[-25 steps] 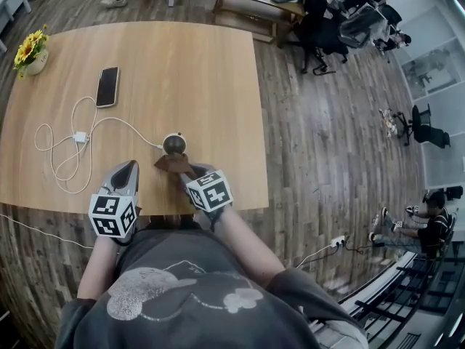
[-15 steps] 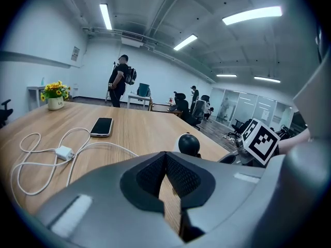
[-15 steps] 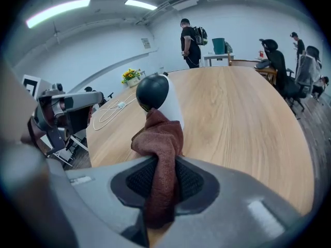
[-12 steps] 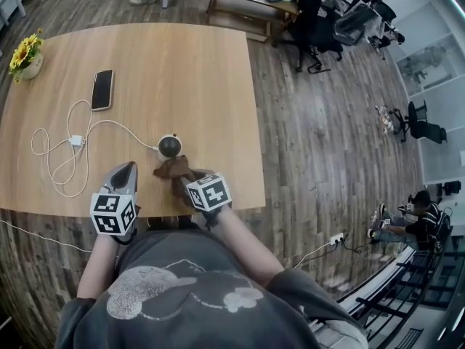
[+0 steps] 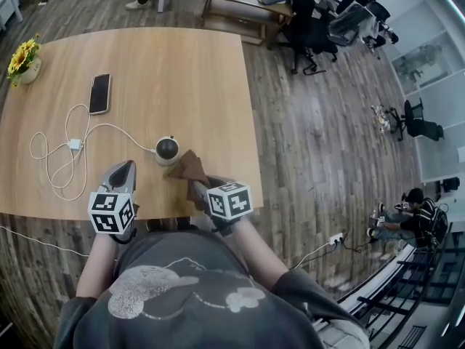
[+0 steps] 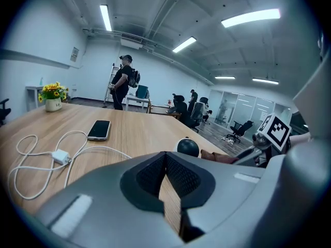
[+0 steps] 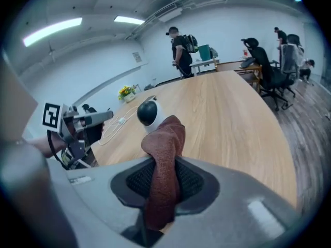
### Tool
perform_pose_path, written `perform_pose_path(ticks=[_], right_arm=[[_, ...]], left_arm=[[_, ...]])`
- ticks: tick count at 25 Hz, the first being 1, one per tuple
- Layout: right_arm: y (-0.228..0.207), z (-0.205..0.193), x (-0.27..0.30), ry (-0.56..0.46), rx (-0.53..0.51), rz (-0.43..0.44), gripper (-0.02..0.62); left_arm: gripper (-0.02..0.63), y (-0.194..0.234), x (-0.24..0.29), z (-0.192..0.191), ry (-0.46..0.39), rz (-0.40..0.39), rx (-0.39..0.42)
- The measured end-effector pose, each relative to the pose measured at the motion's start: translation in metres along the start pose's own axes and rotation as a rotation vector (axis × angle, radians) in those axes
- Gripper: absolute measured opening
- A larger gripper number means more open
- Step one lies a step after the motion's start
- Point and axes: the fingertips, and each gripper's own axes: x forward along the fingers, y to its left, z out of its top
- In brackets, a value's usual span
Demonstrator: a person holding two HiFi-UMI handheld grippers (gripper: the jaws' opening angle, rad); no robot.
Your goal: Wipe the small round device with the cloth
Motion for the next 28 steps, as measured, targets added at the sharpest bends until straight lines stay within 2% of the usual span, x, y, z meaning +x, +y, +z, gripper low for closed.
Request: perform_pose_path(ticks=[3, 7, 12, 19, 28], right_arm=[[-0.012, 0.024, -0.015, -0.090, 0.048, -0.053, 0.078], [-0.023, 0.054, -0.027, -0.190, 0.052, -0.113, 0.078], [-0.013, 0.079, -0.022, -0.270, 0.004, -0.089, 0.078], [0.005, 0.074, 0.015, -0.190, -0.031, -0.011, 0.078], [0.000, 0.055, 0.044, -0.103, -0.025, -0.033, 0.078]], left_arm=[[0.018, 0.001, 0.000, -0.001, 0.007, -0.003, 0.004], [0.018, -0.004, 0.002, 0.003, 0.005, -0.017, 0.014], [0.018, -0.008, 0.002, 0.009, -0.001, -0.026, 0.020], [0.018, 0.000, -0.001, 0.006, 0.001, -0.008, 0.032], [0.018, 0.013, -0.005, 0.005, 0.002, 0.009, 0.019]])
